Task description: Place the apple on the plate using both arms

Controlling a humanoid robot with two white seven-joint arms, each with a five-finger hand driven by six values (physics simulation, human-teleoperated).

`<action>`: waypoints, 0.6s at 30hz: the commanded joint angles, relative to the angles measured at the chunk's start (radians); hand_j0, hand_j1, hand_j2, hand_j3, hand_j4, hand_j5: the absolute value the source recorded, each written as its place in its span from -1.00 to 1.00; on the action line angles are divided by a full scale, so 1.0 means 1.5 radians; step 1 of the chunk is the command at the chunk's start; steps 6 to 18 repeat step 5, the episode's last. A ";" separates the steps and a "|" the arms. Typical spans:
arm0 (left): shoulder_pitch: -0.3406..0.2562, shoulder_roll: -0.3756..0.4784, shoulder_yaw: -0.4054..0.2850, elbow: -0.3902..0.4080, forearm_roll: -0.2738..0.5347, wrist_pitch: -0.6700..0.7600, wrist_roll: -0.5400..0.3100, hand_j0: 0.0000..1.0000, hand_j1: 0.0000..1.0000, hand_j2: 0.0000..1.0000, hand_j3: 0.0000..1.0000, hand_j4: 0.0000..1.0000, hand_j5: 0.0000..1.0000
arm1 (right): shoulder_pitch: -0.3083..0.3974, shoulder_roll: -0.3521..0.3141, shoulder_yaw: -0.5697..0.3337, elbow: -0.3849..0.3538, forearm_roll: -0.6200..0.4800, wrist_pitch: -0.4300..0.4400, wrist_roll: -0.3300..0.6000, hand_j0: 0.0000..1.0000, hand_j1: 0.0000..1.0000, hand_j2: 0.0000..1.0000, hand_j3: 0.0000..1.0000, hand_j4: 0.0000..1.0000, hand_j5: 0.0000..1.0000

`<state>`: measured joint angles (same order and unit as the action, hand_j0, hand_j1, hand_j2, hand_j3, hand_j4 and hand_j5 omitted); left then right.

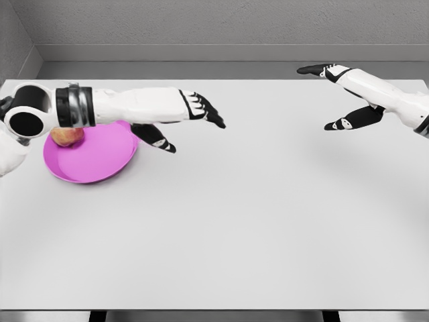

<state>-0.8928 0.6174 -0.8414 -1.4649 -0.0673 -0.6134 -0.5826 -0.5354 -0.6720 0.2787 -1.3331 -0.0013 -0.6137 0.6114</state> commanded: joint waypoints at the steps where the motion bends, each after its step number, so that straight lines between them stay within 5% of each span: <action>1: 0.000 -0.059 0.000 0.001 0.013 0.002 0.000 1.00 1.00 1.00 1.00 1.00 1.00 | 0.000 -0.001 -0.001 -0.001 -0.005 0.002 0.000 1.00 1.00 1.00 1.00 1.00 1.00; 18: 0.004 -0.051 -0.002 0.001 0.002 0.002 -0.001 1.00 1.00 1.00 1.00 1.00 1.00 | 0.000 0.000 0.000 0.000 -0.005 0.002 0.000 1.00 1.00 1.00 1.00 1.00 1.00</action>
